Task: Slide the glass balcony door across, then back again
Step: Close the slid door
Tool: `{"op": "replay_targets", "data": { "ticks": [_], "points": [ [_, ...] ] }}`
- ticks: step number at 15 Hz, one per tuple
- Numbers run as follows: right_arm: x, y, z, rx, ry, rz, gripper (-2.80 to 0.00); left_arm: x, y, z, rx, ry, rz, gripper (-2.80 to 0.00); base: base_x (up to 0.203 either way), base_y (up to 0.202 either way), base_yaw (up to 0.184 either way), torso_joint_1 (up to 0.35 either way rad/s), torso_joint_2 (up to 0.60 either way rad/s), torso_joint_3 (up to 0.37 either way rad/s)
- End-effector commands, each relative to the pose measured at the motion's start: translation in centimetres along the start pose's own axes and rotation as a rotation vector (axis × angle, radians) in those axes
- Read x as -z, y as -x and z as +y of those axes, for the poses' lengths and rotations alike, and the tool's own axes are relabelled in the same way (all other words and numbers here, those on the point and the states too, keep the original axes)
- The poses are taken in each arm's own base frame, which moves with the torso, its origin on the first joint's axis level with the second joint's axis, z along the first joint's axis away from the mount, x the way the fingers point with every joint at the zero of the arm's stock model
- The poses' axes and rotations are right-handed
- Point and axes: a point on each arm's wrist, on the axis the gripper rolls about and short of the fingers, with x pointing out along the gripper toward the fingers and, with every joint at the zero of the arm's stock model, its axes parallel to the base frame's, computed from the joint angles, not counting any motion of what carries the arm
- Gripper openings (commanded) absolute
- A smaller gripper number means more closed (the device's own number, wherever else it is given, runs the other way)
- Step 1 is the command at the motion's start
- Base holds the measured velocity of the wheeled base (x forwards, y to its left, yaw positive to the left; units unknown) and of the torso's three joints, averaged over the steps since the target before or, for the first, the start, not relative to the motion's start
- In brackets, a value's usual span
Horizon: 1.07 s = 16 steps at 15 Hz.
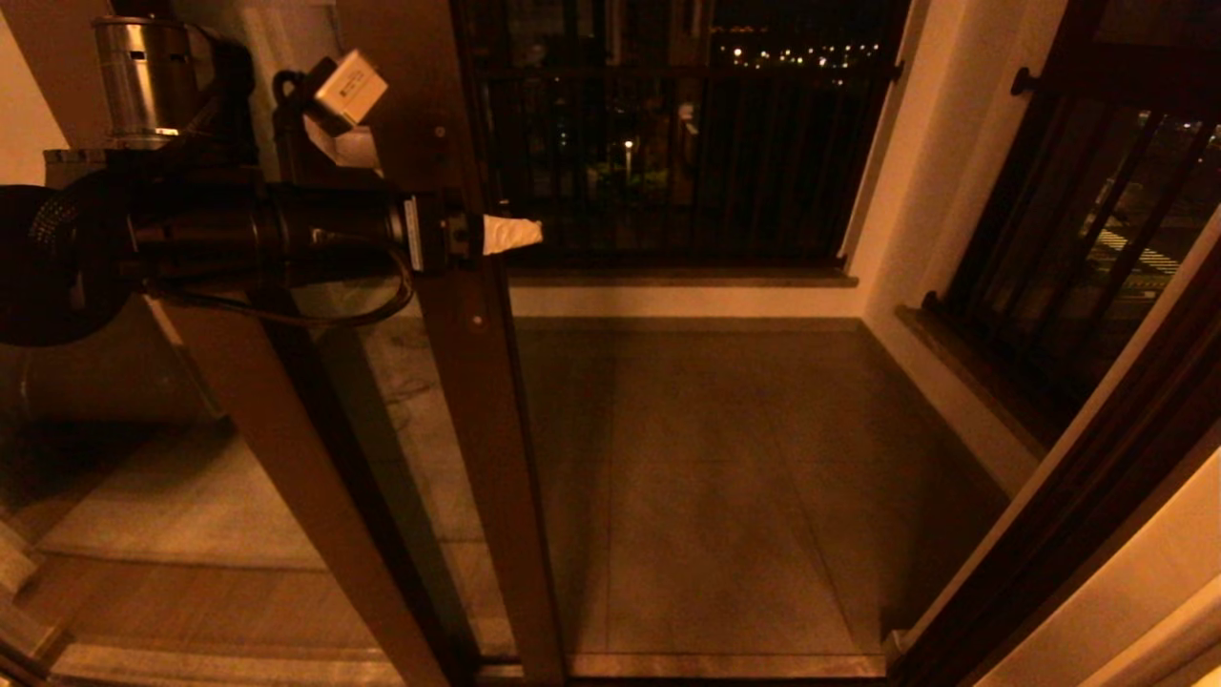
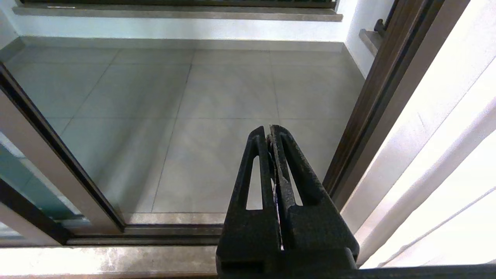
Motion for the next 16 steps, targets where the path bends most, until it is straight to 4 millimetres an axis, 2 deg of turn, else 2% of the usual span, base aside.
{"op": "replay_targets", "data": {
  "ticks": [1, 7, 16],
  "points": [
    [0.0, 0.0, 0.0, 0.000, 0.001, 0.001, -2.80, 0.1, -0.2, -0.3, 0.015, 0.001, 0.005, 0.00, 0.000, 0.000, 0.000, 0.000, 0.00, 0.000],
    [0.0, 0.0, 0.0, -0.001, 0.001, 0.002, -2.80, 0.1, -1.7, -1.3, -0.009, -0.005, 0.004, 0.00, 0.000, 0.000, 0.000, 0.000, 0.00, 0.000],
    [0.0, 0.0, 0.0, 0.000, 0.001, 0.002, -2.80, -0.1, -2.4, -2.2, 0.021, -0.014, 0.000, 0.00, 0.000, 0.000, 0.000, 0.000, 0.00, 0.000]
  ]
}}
